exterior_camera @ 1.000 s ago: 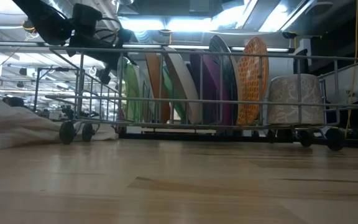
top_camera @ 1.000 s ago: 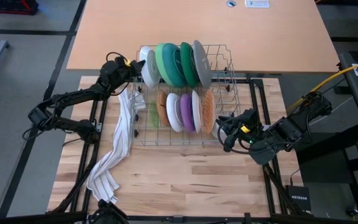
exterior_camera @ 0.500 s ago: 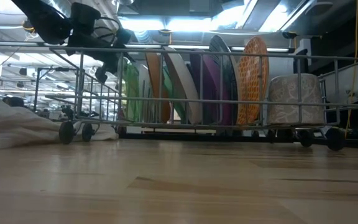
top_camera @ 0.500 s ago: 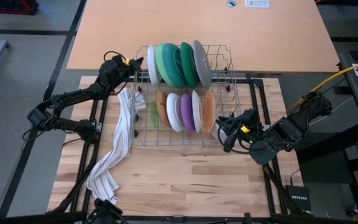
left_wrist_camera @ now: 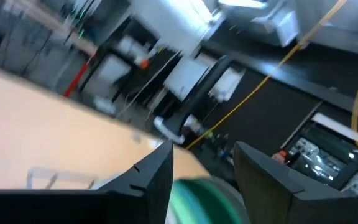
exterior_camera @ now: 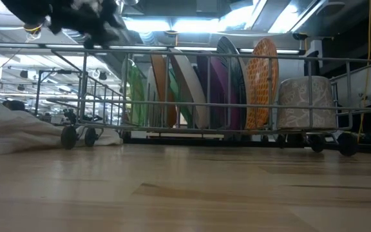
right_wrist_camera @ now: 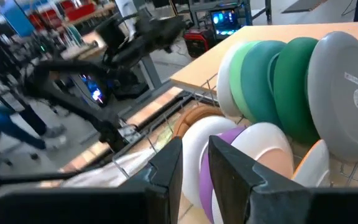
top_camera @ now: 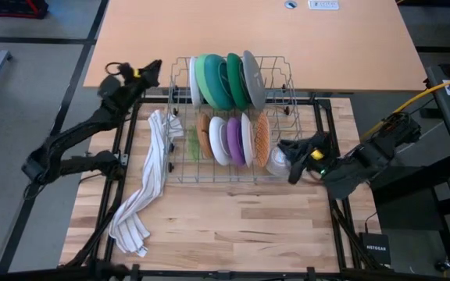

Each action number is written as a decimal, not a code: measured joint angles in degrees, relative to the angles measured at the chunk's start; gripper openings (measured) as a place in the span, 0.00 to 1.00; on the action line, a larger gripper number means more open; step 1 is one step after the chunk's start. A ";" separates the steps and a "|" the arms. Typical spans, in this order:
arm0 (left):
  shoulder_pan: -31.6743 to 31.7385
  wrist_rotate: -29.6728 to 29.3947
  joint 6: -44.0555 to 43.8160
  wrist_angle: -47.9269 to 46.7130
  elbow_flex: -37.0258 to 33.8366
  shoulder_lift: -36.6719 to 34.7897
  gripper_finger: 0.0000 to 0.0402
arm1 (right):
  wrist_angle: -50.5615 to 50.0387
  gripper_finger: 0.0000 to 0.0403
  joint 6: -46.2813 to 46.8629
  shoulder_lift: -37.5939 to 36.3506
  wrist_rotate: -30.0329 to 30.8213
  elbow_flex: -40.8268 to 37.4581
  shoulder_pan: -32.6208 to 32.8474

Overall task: Sort dishes
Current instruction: Return to Home Position

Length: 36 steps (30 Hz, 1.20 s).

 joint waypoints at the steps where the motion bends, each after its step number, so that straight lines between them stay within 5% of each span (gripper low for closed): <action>1: -0.01 0.06 1.42 -0.28 0.00 -2.10 0.39 | 0.00 0.20 0.00 -1.13 0.04 0.00 0.00; 9: -0.27 8.66 10.85 -16.56 -0.02 -21.57 0.35 | -7.22 0.20 7.68 -13.81 -2.21 -2.07 0.05; 17: -5.18 16.66 17.89 -45.72 -0.49 -33.03 0.33 | -4.57 0.20 25.69 -25.84 -0.37 -27.01 0.07; 25: -14.52 22.67 19.27 -37.32 -13.12 -39.06 0.33 | 12.20 0.20 28.58 -32.30 -6.76 -45.83 0.07; 36: -22.02 22.51 17.54 -27.04 -31.84 -52.89 0.33 | 10.09 0.20 29.79 -39.96 -6.44 -49.59 0.07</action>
